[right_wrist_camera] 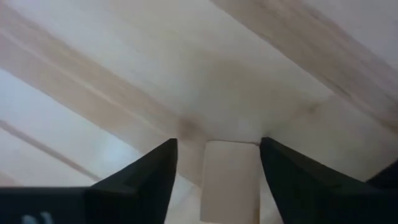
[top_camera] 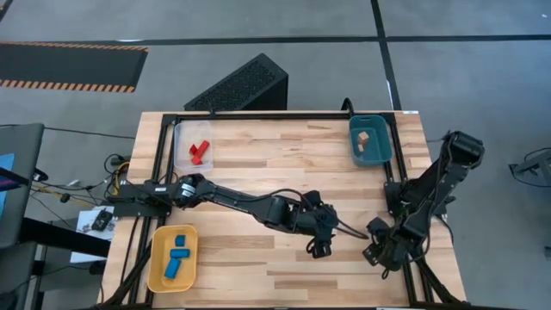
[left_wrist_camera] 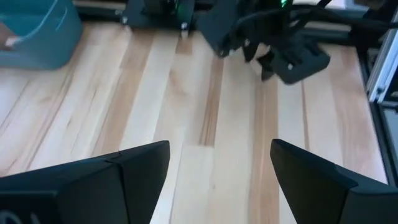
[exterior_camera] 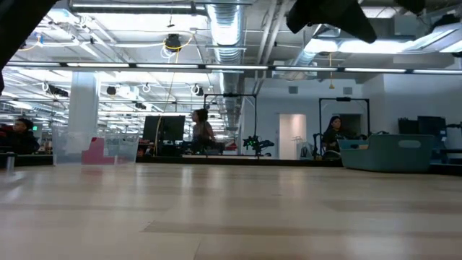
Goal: Sort & place blocks by color
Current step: Put the brown block into the blue bin
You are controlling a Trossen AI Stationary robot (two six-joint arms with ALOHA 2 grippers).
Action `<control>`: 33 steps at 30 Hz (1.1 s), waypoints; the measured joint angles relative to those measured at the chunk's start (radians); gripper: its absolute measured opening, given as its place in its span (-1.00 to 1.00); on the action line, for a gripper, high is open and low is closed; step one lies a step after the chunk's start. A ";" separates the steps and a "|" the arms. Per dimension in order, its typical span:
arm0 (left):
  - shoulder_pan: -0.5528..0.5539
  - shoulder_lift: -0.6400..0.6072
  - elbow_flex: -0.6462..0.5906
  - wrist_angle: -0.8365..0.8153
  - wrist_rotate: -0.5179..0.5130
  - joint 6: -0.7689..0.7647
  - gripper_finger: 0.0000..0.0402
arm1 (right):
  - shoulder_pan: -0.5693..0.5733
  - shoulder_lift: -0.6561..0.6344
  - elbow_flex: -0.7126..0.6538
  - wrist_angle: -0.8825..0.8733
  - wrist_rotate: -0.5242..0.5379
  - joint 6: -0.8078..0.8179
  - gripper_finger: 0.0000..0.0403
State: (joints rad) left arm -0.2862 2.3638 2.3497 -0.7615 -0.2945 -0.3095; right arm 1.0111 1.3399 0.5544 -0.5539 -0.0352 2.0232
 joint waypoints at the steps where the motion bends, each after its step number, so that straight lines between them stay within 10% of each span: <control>1: -0.002 -0.001 0.000 -0.013 0.000 -0.006 0.35 | 0.000 0.001 0.010 -0.017 -0.008 0.000 0.23; 15: -0.026 -0.030 0.000 -0.049 -0.036 -0.017 0.33 | 0.032 -0.002 0.077 -0.109 -0.096 -0.033 0.31; 33: -0.054 -0.102 0.000 -0.194 -0.111 0.010 -0.41 | 0.037 0.170 0.107 -0.091 -0.299 -0.409 0.30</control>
State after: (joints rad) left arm -0.3401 2.2620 2.3497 -0.9557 -0.4055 -0.2993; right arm 1.0476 1.5099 0.6618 -0.6452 -0.3341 1.6139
